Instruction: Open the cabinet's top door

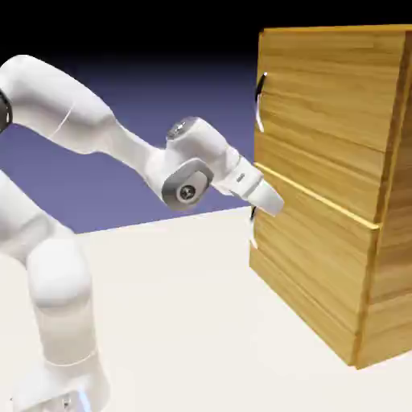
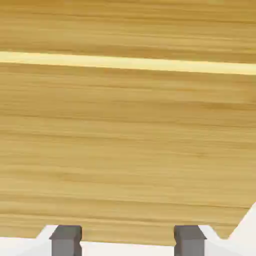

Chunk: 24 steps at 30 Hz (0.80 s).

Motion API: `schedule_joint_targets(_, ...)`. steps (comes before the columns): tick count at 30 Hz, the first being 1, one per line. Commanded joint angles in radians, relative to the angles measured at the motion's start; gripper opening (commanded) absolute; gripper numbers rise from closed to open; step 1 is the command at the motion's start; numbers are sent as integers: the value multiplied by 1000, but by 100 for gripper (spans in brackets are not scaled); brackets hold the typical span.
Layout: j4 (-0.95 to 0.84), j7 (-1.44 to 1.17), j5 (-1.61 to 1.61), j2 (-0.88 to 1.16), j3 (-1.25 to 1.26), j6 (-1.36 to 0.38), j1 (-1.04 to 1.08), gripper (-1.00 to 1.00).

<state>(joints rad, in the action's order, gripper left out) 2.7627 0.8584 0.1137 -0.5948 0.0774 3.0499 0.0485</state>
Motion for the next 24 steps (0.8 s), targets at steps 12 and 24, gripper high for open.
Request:
schedule_joint_targets(12,-210,522,506,-110,344,57,269,0)
schedule_joint_targets(24,-421,1044,1012,-220,688,115,539,0)
